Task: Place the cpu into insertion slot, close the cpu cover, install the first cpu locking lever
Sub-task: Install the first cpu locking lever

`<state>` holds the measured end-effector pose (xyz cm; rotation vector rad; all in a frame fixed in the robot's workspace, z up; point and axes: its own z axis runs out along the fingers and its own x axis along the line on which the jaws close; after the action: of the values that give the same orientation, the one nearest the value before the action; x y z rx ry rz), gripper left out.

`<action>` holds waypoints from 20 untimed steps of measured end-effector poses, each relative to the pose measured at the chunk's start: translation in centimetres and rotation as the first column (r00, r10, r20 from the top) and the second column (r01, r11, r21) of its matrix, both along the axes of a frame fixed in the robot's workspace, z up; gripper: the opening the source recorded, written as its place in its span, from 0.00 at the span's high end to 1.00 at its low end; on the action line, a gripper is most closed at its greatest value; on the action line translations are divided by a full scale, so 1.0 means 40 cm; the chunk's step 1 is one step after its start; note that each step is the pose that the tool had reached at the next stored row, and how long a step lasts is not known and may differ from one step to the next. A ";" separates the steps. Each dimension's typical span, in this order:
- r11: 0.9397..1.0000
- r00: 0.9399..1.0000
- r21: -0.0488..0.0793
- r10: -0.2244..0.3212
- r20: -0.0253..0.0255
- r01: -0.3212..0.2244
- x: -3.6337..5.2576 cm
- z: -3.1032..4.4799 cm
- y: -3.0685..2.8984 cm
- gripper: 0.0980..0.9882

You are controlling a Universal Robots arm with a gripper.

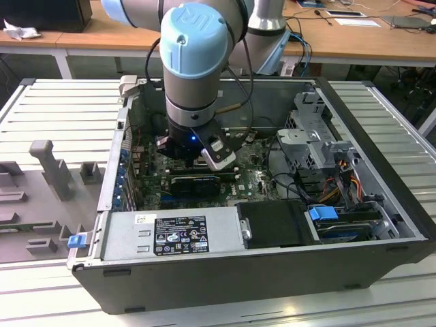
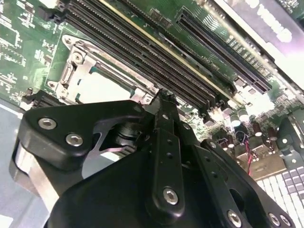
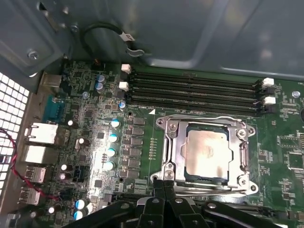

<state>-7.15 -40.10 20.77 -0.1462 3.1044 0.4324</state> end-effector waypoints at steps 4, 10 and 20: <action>1.000 1.000 0.012 0.001 0.000 -0.001 -0.004 -0.011 -0.002 0.99; 0.998 1.000 0.064 0.006 0.003 -0.007 -0.011 -0.035 -0.005 0.99; 0.998 1.000 0.070 0.008 0.003 -0.008 -0.013 0.029 -0.005 0.99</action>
<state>-7.66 -40.30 21.94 -0.1585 3.0821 0.5391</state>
